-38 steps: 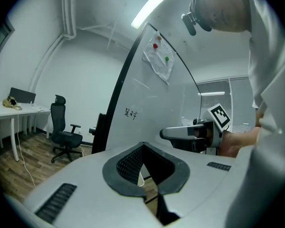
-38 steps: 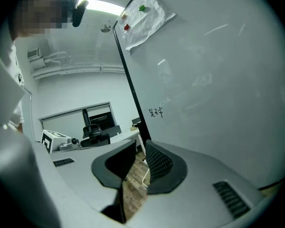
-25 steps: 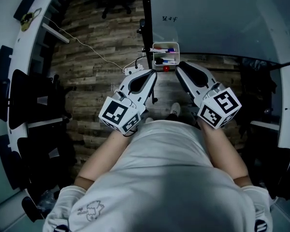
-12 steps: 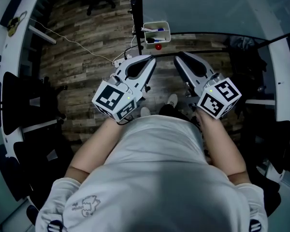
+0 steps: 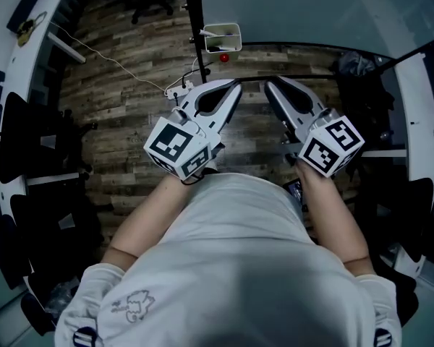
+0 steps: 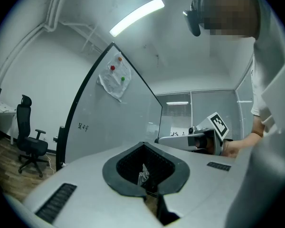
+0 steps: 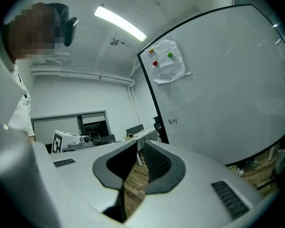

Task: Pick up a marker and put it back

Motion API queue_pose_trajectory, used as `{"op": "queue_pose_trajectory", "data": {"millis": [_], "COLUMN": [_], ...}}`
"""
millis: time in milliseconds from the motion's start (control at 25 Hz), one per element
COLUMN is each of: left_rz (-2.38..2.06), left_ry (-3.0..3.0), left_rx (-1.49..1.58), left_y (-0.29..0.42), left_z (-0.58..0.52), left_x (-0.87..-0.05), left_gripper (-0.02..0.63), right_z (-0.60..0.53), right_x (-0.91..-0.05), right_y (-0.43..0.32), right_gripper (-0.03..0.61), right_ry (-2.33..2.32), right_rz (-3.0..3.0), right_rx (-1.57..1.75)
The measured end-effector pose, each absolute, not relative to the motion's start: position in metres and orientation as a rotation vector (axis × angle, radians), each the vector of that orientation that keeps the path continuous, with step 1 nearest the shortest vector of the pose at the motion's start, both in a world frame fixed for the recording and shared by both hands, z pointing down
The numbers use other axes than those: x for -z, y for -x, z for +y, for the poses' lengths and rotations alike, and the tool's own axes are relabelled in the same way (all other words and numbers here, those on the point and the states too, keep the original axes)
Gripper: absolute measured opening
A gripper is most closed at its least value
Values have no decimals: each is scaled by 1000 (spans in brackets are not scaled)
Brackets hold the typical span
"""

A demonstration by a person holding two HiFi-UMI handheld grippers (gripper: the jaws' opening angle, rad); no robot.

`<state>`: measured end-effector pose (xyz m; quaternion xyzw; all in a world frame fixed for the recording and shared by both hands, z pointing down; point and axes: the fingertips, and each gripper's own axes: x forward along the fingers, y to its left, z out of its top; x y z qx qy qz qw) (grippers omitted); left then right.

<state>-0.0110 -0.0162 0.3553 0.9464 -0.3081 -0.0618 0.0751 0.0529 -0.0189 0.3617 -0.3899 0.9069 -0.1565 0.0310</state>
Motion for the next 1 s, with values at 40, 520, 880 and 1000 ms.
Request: {"op": "queue_pose_trajectory", "data": {"millis": [40, 520, 880, 1000], "left_rz": [-936, -994, -1004, -999], "left_ry": [-2833, -2760, -2737, -2737], "left_rx": [190, 160, 109, 100], "left_y": [5, -43, -57, -62], "left_z": [-8, 83, 123, 131], "left_x": [-356, -373, -390, -393], "left_gripper": [5, 5, 5, 5], "right_z": [-10, 91, 133, 140], "right_x": [-363, -376, -388, -391], "right_y": [-58, -98, -107, -111], "right_gripper": [52, 52, 52, 51], "right_ry": [1200, 1159, 1141, 1143], "right_rz": [2794, 2829, 2847, 2843], "right_rx": [482, 498, 502, 511]}}
